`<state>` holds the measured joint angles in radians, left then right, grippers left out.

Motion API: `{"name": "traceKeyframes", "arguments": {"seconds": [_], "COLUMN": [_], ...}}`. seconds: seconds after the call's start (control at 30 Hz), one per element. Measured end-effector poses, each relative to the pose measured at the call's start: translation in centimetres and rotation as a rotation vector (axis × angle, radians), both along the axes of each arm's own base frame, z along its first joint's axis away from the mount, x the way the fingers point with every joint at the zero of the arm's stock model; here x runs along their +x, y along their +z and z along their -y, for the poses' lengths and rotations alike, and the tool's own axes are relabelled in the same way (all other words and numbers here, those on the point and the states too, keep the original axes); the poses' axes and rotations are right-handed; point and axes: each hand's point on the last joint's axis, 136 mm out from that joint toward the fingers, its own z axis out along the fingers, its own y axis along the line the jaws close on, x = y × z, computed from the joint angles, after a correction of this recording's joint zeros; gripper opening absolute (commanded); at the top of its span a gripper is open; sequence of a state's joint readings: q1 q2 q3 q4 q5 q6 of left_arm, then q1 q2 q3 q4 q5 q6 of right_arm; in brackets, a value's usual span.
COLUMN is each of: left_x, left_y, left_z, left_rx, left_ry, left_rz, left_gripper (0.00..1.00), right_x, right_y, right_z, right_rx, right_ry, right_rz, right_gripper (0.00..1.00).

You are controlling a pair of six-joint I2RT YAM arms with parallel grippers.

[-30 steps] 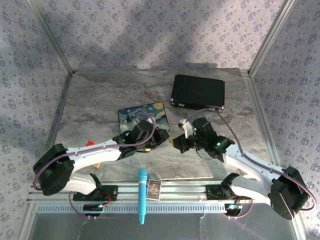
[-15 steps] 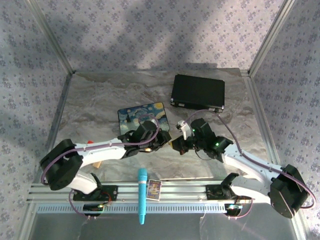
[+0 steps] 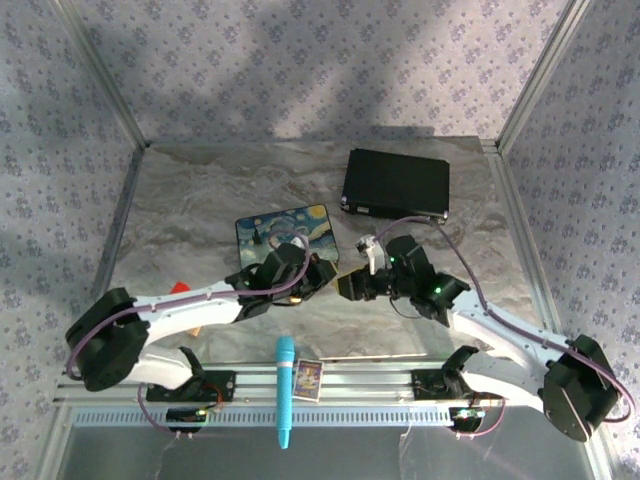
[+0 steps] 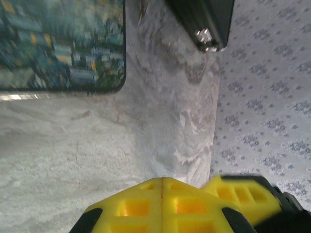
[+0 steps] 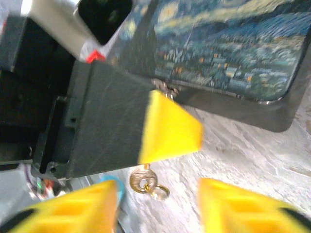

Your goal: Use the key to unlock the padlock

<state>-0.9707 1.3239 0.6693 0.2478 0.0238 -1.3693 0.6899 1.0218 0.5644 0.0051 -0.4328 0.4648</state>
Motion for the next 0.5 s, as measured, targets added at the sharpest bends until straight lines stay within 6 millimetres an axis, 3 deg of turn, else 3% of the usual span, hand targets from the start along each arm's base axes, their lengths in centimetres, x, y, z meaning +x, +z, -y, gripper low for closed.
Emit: {"name": "traceKeyframes", "arguments": {"seconds": [0.17, 0.3, 0.5], "left_x": [0.9, 1.7, 1.4], "left_y": [4.9, 9.3, 12.8], "left_z": [-2.1, -3.1, -2.3], "left_rx": [-0.025, -0.089, -0.186], "left_ry": [0.038, 0.049, 0.002], "left_rz": [0.206, 0.359, 0.472], "left_gripper": [0.00, 0.00, 0.00], "right_x": [1.8, 2.5, 1.7], "right_y": [3.2, 7.3, 11.5], "right_z": [0.3, -0.4, -1.4], "right_rx": [0.199, 0.371, 0.541], "right_ry": [-0.115, -0.129, -0.040], "right_rz": [-0.009, 0.019, 0.044], "right_gripper": [0.97, 0.68, 0.47]}}
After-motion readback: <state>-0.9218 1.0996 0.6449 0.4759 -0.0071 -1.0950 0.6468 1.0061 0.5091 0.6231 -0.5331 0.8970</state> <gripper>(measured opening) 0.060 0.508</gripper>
